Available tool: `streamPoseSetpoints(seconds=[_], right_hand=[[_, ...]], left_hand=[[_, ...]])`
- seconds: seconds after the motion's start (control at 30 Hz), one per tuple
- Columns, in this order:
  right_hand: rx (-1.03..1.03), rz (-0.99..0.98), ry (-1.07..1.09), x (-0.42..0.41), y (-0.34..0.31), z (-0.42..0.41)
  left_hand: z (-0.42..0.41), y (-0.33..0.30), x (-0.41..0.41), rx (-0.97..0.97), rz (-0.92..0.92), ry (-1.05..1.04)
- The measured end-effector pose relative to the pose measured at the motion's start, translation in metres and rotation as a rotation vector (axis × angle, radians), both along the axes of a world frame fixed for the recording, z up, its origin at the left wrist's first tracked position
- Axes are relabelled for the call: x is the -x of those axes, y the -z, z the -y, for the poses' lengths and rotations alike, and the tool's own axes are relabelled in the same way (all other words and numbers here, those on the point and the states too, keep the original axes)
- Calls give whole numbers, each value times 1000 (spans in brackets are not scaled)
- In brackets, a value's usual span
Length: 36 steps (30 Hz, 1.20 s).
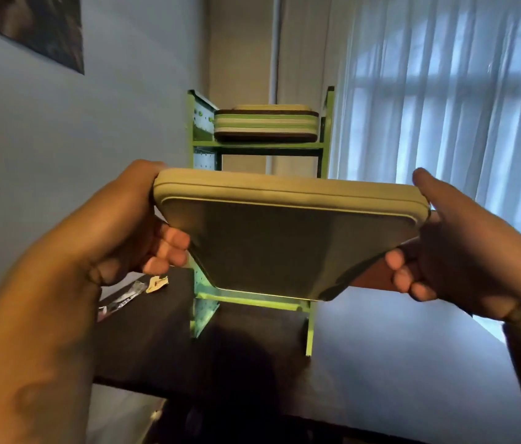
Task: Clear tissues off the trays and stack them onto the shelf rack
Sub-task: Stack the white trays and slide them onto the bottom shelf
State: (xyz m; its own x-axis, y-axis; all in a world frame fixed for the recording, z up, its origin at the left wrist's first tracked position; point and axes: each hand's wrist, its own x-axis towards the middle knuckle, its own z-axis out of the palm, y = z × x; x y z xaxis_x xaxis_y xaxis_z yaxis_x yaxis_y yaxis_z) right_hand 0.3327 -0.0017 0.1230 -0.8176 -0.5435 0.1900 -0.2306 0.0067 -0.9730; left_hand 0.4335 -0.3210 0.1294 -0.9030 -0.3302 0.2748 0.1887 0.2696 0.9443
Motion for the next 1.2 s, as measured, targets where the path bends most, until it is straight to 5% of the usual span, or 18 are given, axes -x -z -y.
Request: streamPoseSetpoints(seconds=[0.43, 0.77, 0.97, 1.2], right_hand=[[63, 26, 71, 29, 17, 66], [281, 224, 131, 76, 103, 99], [333, 281, 219, 100, 160, 129], [-55, 122, 368, 122, 211, 140]], left_hand=[[58, 20, 17, -136, -23, -25], [61, 85, 85, -389, 219, -54], [64, 155, 126, -696, 34, -220], [52, 208, 169, -698, 53, -369]])
